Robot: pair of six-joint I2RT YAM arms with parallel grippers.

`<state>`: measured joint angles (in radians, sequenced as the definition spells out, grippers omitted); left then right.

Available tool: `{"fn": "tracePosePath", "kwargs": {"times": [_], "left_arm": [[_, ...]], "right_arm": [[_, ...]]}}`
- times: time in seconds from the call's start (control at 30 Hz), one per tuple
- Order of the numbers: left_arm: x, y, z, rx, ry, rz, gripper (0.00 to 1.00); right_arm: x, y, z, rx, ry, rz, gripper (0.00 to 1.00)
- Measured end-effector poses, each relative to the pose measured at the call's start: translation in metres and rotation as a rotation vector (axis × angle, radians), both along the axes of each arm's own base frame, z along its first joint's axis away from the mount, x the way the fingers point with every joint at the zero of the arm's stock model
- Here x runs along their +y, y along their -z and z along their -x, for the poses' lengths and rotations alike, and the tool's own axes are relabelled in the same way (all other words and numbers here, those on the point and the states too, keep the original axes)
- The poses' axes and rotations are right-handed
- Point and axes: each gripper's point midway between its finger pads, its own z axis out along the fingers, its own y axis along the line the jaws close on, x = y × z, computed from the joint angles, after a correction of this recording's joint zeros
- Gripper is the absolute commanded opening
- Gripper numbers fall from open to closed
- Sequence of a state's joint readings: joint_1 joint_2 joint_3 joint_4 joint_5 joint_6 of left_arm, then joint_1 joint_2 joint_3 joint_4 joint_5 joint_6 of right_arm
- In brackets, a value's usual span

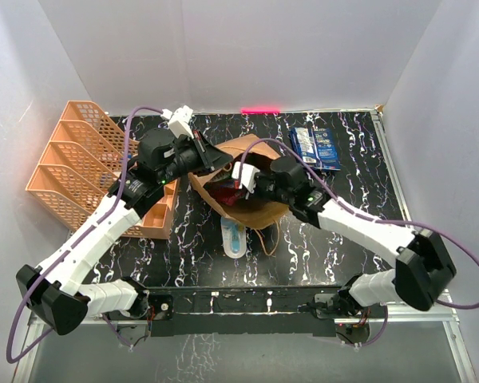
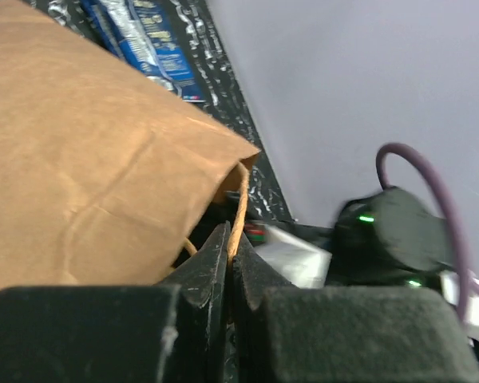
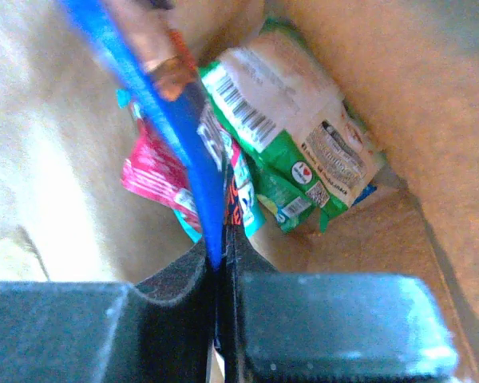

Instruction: Take the snacks out of the paper bag

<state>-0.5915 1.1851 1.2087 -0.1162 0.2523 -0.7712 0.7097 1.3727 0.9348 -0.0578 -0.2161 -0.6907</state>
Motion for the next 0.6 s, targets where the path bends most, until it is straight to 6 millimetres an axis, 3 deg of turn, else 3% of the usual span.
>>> {"fn": "tracePosePath", "kwargs": {"times": [0.13, 0.3, 0.6], "left_arm": [[0.004, 0.015, -0.003, 0.043, -0.028, -0.04, 0.0], [0.007, 0.02, -0.004, 0.056, -0.041, -0.057, 0.0], [0.012, 0.025, -0.007, 0.053, -0.07, -0.083, 0.0]], "right_arm": [[0.001, -0.039, 0.016, 0.022, 0.008, -0.123, 0.08], [-0.009, -0.08, 0.038, 0.015, 0.007, -0.229, 0.08], [-0.046, -0.117, 0.087, 0.04, 0.011, -0.286, 0.08]]}}
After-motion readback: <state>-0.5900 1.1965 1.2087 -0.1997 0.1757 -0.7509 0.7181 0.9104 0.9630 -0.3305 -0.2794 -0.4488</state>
